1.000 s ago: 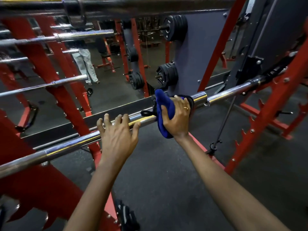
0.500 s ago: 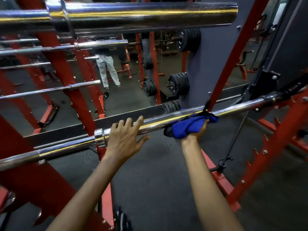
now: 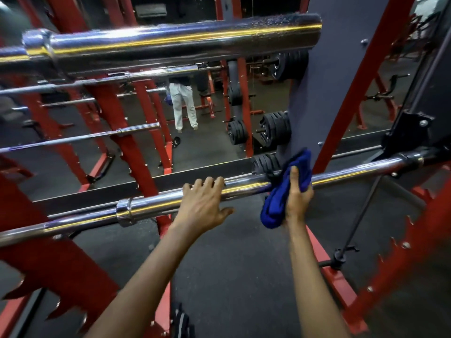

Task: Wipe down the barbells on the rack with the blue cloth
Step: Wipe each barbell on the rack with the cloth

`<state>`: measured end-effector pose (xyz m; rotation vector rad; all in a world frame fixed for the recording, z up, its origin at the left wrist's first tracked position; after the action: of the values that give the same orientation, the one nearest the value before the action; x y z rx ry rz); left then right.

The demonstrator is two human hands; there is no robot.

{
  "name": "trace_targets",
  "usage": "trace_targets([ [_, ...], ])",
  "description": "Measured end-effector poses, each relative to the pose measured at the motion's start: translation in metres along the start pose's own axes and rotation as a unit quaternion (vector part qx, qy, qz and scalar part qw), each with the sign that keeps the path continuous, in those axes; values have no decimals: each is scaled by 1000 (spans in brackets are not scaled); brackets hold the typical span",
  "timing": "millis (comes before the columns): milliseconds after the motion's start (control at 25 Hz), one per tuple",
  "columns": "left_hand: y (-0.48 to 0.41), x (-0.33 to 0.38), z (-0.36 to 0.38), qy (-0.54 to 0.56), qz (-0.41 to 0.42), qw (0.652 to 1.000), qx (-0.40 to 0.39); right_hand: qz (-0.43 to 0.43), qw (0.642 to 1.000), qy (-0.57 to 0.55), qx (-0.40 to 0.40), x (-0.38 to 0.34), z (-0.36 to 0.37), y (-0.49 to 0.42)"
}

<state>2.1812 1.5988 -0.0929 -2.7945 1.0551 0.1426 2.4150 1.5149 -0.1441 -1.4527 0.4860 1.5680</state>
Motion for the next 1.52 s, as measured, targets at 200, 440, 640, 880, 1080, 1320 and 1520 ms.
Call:
trace_targets([
  [200, -13, 5, -6, 3, -14, 998, 69, -43, 937, 283, -199, -33, 9, -33],
  [440, -12, 5, -3, 9, -22, 997, 79, -36, 920, 344, -186, -38, 18, -54],
  [640, -9, 10, -11, 17, -44, 998, 43, -10, 934, 307, -182, -46, 5, -51],
  [880, 4, 11, -42, 232, -22, 969, 78, -149, 963, 180, -133, -104, 2, -27],
  [1080, 19, 34, -136, 174, 41, 923, 341, -241, 962, 67, -105, -189, 11, -27],
  [1320, 24, 13, -236, 21, -26, 890, 454, -398, 915, 36, 51, -290, 25, -38],
  [1520, 24, -38, -270, -67, -98, 913, 391, -445, 880, 165, 2, -316, 76, -68],
])
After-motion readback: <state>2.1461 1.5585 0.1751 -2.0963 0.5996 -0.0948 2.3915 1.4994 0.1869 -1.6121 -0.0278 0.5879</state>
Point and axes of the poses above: each hand's wrist, its own y-axis away from the middle knuckle, its own z-axis out of the palm, x = y × z, the point moved 6 cm from there along -y, towards the middle knuckle, and after that the axes turned 8 degrees about -x, right-handed, at the moved point
